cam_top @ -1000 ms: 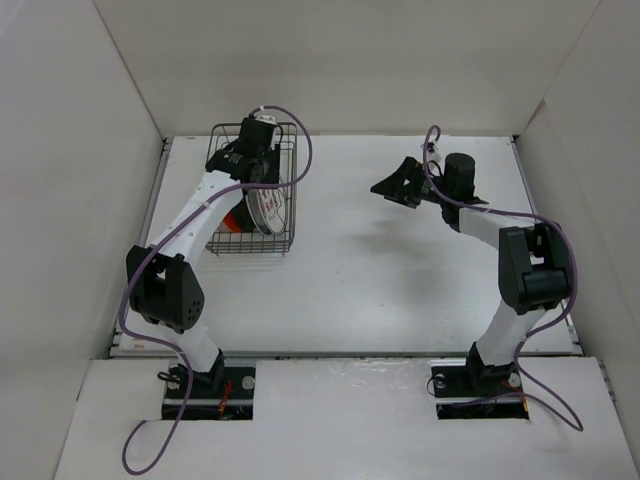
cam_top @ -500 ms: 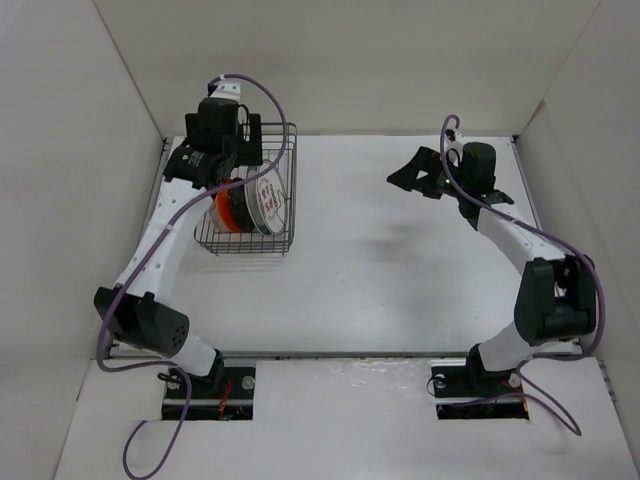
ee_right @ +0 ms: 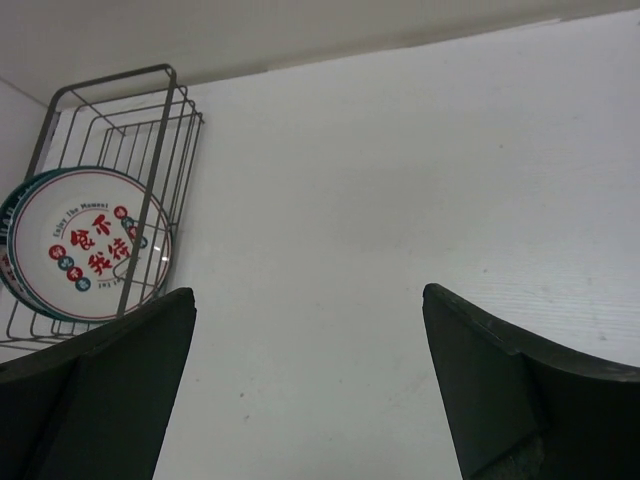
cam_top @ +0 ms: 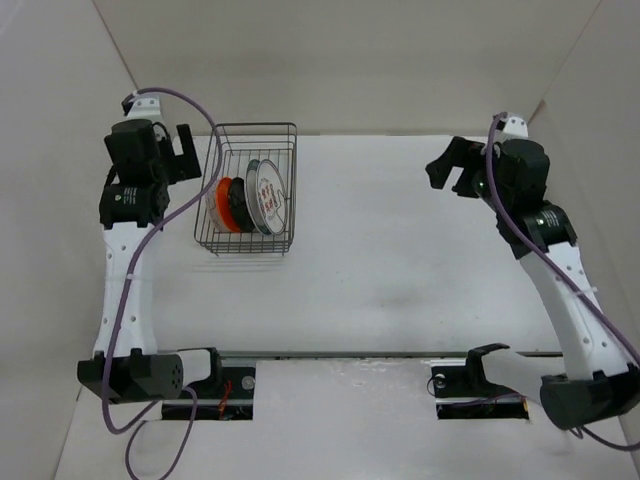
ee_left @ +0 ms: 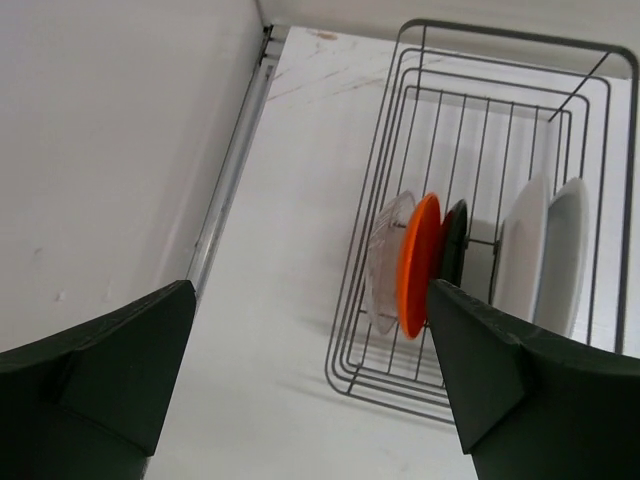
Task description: Load the plates into the dish rack
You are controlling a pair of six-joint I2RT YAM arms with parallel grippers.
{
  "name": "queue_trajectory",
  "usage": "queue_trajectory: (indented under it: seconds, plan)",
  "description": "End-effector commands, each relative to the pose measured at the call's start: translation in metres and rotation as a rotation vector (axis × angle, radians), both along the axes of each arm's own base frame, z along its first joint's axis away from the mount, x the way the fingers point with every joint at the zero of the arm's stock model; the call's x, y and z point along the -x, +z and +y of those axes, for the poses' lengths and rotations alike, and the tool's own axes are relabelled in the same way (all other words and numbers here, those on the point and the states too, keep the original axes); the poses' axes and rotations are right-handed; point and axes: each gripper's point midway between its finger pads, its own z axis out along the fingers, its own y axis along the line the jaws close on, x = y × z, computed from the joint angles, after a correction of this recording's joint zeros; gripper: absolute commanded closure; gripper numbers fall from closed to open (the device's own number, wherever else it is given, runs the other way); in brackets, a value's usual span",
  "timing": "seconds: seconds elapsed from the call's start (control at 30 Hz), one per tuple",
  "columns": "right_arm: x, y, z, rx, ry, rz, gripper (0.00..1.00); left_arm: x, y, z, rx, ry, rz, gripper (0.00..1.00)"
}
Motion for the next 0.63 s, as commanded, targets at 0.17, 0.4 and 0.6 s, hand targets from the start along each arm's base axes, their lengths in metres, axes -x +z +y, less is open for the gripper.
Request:
queue_trajectory:
  seconds: [0.17, 0.4, 0.6]
  plan:
    - [0.072, 0.039, -0.045, 0.105, -0.156, -0.043, 0.0, 0.031, 0.0, 0.033, 0.076, -0.052, -0.059, 0.0]
    - [0.113, 0.063, -0.056, 0.098, -0.181, -0.137, 0.0, 0.061, -0.025, 0.049, 0.092, -0.003, -0.047, 0.0]
    - [0.112, 0.058, -0.05, 0.112, -0.174, -0.135, 0.0, 0.076, -0.016, 0.053, 0.129, -0.008, -0.081, 0.0]
